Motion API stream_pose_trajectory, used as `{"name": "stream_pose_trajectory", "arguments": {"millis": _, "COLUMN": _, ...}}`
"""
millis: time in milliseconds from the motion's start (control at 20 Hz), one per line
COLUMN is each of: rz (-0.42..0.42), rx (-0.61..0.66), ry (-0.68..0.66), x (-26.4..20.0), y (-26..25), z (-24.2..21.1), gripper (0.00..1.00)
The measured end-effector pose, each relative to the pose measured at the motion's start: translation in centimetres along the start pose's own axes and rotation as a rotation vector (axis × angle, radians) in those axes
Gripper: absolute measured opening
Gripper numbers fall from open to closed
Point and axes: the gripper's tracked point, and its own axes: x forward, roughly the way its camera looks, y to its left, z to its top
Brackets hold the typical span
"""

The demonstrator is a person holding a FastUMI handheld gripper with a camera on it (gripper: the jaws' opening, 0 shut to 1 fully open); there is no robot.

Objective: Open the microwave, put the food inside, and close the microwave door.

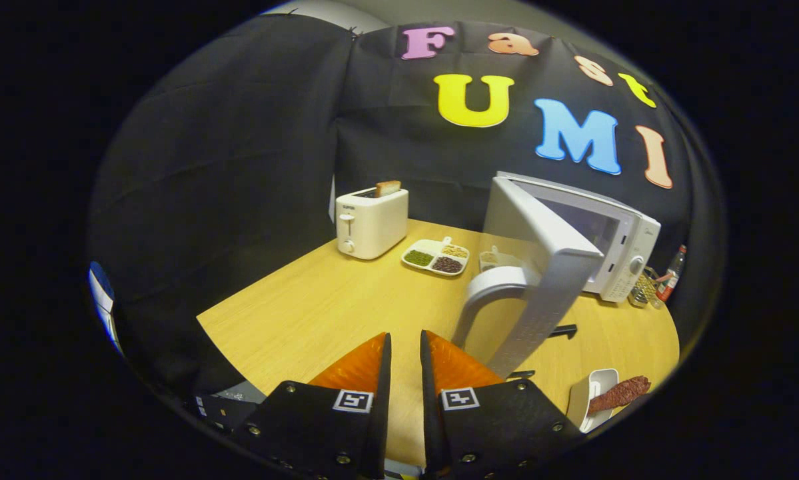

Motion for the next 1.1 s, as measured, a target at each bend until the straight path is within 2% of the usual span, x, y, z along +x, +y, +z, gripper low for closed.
{"name": "stream_pose_trajectory", "arguments": {"millis": 150, "rz": 0.145, "rx": 0.008, "ry": -0.011, "x": -0.9, "y": 2.3, "z": 0.4, "gripper": 0.23}}
{"name": "stream_pose_trajectory", "arguments": {"millis": 300, "rz": 0.237, "rx": 0.022, "ry": -0.069, "x": -3.3, "y": 2.6, "z": 1.5, "gripper": 0.25}}
{"name": "stream_pose_trajectory", "arguments": {"millis": 400, "rz": 0.275, "rx": 0.024, "ry": -0.127, "x": -5.2, "y": 2.2, "z": 2.8, "gripper": 0.62}}
{"name": "stream_pose_trajectory", "arguments": {"millis": 500, "rz": 0.262, "rx": 0.019, "ry": -0.196, "x": -7.1, "y": 0.5, "z": 4.5, "gripper": 0.99}}
{"name": "stream_pose_trajectory", "arguments": {"millis": 850, "rz": 0.144, "rx": 0.033, "ry": -0.330, "x": -11.3, "y": -7.8, "z": 8.6, "gripper": 0.99}}
{"name": "stream_pose_trajectory", "arguments": {"millis": 1100, "rz": 0.015, "rx": 0.091, "ry": -0.312, "x": -12.6, "y": -15.2, "z": 7.2, "gripper": 0.99}}
